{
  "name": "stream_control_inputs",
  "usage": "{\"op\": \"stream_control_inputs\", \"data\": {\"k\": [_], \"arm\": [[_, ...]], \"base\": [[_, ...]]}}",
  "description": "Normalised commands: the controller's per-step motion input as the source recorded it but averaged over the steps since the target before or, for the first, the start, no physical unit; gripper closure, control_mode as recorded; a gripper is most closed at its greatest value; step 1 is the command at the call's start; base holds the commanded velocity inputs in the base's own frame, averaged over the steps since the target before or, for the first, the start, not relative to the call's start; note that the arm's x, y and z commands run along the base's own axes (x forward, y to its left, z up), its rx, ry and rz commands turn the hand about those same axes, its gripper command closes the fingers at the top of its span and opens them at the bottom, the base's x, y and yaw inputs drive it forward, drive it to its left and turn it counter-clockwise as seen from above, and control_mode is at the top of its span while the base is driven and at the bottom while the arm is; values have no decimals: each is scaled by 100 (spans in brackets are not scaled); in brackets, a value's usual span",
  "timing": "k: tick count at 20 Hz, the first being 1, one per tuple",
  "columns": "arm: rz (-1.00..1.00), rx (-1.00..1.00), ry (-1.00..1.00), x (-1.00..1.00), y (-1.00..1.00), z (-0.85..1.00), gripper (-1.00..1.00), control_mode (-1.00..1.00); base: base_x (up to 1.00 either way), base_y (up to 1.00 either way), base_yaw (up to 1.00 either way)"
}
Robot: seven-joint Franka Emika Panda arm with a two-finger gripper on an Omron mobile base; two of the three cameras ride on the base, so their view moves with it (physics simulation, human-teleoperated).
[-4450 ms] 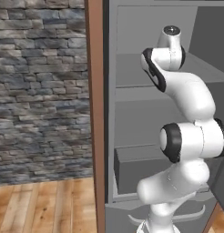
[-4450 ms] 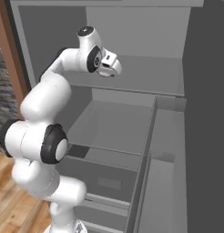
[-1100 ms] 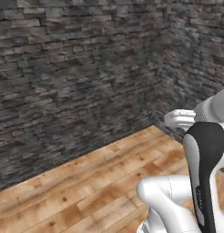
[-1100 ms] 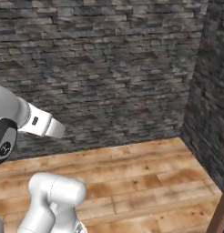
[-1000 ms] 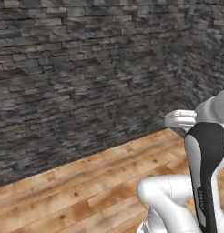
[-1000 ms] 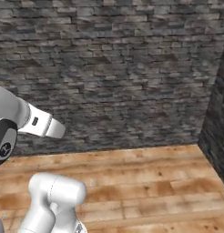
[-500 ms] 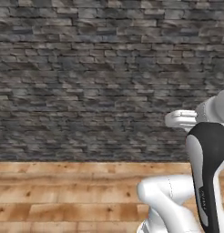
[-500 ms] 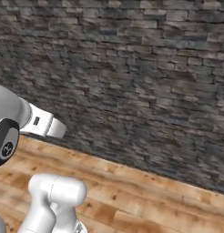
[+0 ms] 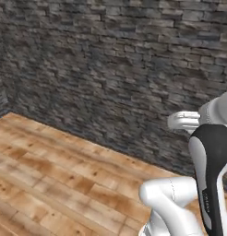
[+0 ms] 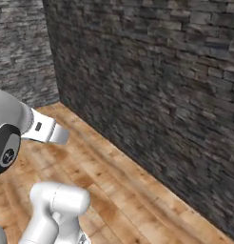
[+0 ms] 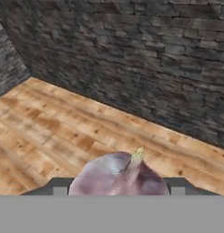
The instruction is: Grab the garlic and lemon from the fridge, place them in the blender, close the lid, and turn on the blender to create a marinade.
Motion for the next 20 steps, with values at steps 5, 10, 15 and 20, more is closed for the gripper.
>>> {"op": "stream_control_inputs", "data": {"k": [5, 10, 15, 20], "arm": [[0, 0, 0, 0, 0, 0, 100, 100], [0, 0, 0, 0, 0, 0, 100, 100], [0, 0, 0, 0, 0, 0, 100, 100], [0, 0, 0, 0, 0, 0, 100, 100]], "base": [[64, 31, 75], [73, 38, 70], [78, 42, 68], [97, 17, 61]]}}
